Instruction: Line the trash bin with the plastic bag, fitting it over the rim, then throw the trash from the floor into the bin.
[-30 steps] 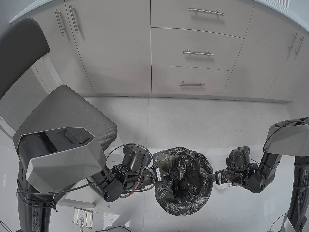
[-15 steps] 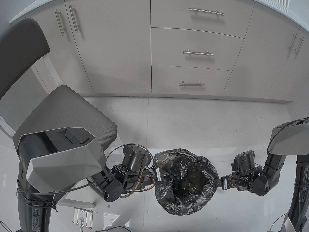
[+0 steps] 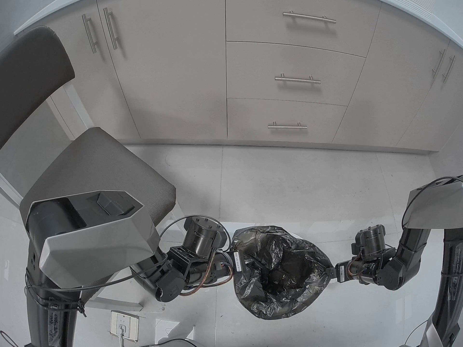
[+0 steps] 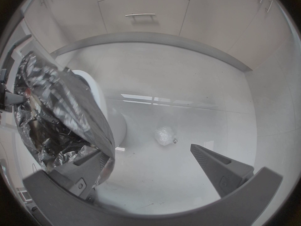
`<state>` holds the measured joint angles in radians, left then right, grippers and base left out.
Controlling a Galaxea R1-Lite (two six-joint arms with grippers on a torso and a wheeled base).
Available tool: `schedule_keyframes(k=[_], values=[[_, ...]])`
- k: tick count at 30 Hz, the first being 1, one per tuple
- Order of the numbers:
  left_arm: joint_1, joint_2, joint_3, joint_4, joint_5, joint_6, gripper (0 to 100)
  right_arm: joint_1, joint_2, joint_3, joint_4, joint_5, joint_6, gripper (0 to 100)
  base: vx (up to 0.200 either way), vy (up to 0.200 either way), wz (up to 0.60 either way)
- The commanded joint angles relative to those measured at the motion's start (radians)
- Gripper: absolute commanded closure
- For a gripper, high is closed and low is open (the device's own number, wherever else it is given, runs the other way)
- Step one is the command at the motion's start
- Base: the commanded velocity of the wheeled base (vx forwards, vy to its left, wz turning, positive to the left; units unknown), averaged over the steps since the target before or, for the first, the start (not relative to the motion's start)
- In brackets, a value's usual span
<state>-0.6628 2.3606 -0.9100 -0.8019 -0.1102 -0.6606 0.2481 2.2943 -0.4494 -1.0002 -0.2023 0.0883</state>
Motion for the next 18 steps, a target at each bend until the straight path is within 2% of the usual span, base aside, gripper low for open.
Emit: schedule_keyframes(k=[1,8,14,18], values=[[0.0,0.002,0.0,0.0,0.0,-0.001,100,-0.039,0.033,-0.019,0.0,0.003,-0.007,0,0.0,0.0,0.0],[0.0,0.002,0.0,0.0,0.0,0.001,100,-0.029,0.037,-0.023,-0.003,0.009,-0.005,0,0.0,0.0,0.0],[-0.001,0.005,0.0,0.0,0.001,0.001,100,0.043,0.031,0.074,-0.232,0.006,-0.005,0,0.0,0.0,0.0],[-0.001,0.005,0.0,-0.002,0.007,0.001,100,0.106,-0.041,0.115,-0.261,0.008,0.002,0,0.0,0.0,0.0]])
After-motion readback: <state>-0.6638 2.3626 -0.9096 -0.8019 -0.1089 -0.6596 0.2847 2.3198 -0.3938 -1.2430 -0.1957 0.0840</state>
